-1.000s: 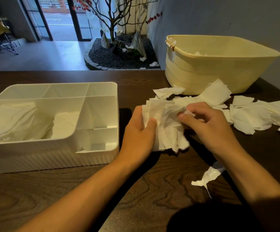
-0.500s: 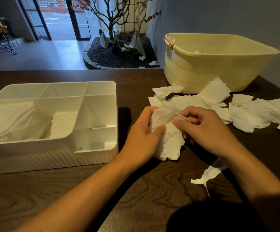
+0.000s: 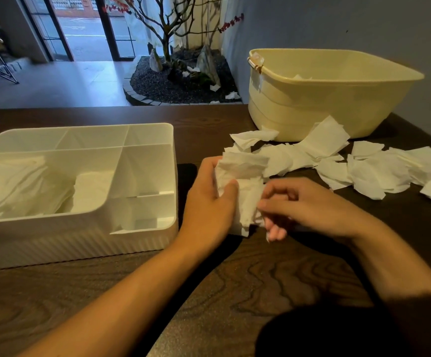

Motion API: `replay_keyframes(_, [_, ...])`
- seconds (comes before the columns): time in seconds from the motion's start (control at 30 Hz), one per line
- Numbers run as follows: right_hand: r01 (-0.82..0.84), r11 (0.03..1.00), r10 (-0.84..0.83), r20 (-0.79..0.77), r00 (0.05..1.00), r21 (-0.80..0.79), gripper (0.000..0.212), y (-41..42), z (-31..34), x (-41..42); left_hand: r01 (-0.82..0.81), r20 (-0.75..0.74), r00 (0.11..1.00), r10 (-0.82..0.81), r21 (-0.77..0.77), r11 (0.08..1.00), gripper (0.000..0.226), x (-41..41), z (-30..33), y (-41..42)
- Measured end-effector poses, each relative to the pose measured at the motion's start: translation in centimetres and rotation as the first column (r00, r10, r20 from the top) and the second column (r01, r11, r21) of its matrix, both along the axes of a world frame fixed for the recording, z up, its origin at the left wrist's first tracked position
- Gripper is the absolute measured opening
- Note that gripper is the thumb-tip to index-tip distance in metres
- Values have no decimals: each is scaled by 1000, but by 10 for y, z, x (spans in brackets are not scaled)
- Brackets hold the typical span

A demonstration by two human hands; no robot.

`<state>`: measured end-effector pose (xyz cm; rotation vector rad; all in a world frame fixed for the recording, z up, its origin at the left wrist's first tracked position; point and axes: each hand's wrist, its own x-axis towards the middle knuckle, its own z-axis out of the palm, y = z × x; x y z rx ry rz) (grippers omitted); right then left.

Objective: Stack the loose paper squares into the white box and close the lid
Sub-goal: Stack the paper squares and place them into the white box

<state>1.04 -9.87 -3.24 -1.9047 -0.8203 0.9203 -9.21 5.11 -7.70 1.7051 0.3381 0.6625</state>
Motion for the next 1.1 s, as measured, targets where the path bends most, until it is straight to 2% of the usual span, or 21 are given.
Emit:
replay_keyframes(0.1, [193, 960, -224, 143, 964, 204, 7, 0, 1, 2, -120, 47, 992, 120, 5, 993, 28, -1, 1, 2])
replay_keyframes(0.2, [313, 889, -420, 320, 849, 335, 10, -2, -3, 6, -156, 44, 987, 154, 36, 987, 29, -1, 2, 3])
replay_keyframes(0.27, [327, 887, -451, 464, 763, 326, 14, 0, -10, 6, -163, 36, 986, 161, 54, 985, 28, 0, 2, 1])
replay_keyframes(0.37, [313, 907, -419, 533, 735, 281, 17, 5, -15, 3, -186, 23, 982, 185, 56, 981, 27, 0, 1, 2])
replay_keyframes(0.43, [311, 931, -360, 610, 706, 189, 24, 8, -13, 6, -191, 8, 982, 190, 71, 979, 29, 0, 3, 3])
replay_keyframes(0.5, [301, 954, -196, 722, 664, -18, 45, 12, -9, 12, -183, -13, 983, 185, 83, 980, 30, 0, 3, 3])
replay_keyframes(0.6, [316, 898, 39, 772, 634, -305, 67, 22, -2, 24, -178, -28, 983, 181, 82, 981, 30, 0, 3, 3])
replay_keyframes(0.67, [312, 857, 163, 791, 590, -410, 70, 30, -3, 38, -178, -36, 983, 182, 95, 980, 30, 0, 3, 3])
replay_keyframes(0.73, [293, 843, 198, 766, 612, -451, 67, 38, -9, 51, -173, -37, 984, 176, 71, 982, 31, -1, 5, 3])
replay_keyframes(0.8, [319, 857, 123, 763, 635, -404, 58, 41, -19, 59, -172, -36, 984, 173, 45, 984, 32, -2, 6, 3])
replay_keyframes(0.93, [420, 887, -36, 881, 472, -189, 43, 35, -31, 56, -172, -39, 984, 174, 61, 983, 30, 0, 5, 4])
replay_keyframes(1.0, [417, 899, -67, 898, 434, -134, 39, 30, -30, 51, -163, -40, 985, 166, 56, 985, 29, 0, 5, 4])
replay_keyframes(1.07, [401, 913, -139, 865, 482, -77, 32, 29, -23, 46, -165, -42, 985, 167, 58, 985, 29, 0, 5, 4])
replay_keyframes(1.1, [387, 921, -191, 818, 542, -42, 25, 29, -20, 43, -167, -44, 984, 170, 58, 984, 30, 0, 5, 4])
